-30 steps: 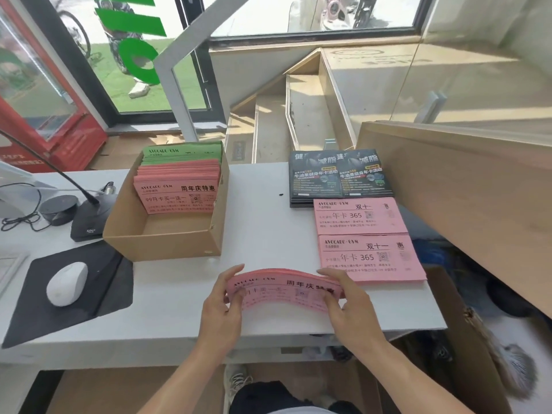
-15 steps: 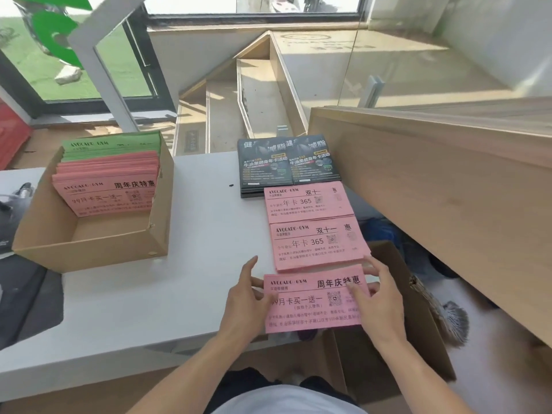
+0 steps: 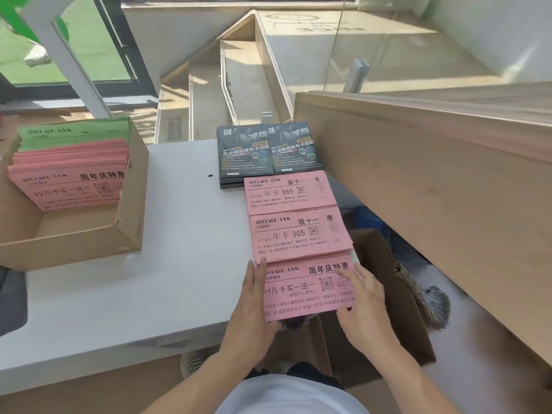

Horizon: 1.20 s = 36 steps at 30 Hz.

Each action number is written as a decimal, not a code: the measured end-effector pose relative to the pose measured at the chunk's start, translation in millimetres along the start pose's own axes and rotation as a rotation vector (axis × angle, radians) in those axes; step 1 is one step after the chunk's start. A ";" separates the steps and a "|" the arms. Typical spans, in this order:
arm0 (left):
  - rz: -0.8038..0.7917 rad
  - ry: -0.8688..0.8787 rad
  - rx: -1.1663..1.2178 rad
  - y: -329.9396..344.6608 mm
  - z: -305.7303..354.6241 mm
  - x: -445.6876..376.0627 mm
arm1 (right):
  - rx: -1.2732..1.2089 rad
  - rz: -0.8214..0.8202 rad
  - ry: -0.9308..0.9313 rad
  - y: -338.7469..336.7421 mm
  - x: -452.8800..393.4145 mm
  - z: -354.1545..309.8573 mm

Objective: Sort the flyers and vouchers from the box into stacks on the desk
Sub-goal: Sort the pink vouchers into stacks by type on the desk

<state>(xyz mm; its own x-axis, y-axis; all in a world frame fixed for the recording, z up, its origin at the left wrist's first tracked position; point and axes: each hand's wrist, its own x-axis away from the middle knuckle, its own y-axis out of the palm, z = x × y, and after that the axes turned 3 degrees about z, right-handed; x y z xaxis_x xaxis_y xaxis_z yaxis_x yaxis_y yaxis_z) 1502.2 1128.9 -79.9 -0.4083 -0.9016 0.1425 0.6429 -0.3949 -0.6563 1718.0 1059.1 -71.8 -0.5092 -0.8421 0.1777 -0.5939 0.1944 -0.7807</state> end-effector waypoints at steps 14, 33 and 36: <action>0.016 0.003 0.039 5.6 13.6 -12.9 | 0.078 -0.027 -0.008 0.0 -20.0 -4.7; 0.038 0.002 0.125 -25.8 -2.8 -10.6 | 0.162 -0.058 -0.227 19.3 -16.1 -78.3; 0.195 0.001 0.172 -47.0 -15.8 -9.2 | 0.130 -0.071 -0.290 39.2 -16.3 -103.6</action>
<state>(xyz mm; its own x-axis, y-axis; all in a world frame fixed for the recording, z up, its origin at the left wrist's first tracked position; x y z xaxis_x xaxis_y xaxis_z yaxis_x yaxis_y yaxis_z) 1465.5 1158.5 -62.1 -0.2664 -0.9636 0.0244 0.8103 -0.2376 -0.5357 1638.4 1132.5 -43.2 -0.2594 -0.9632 0.0709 -0.5272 0.0797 -0.8460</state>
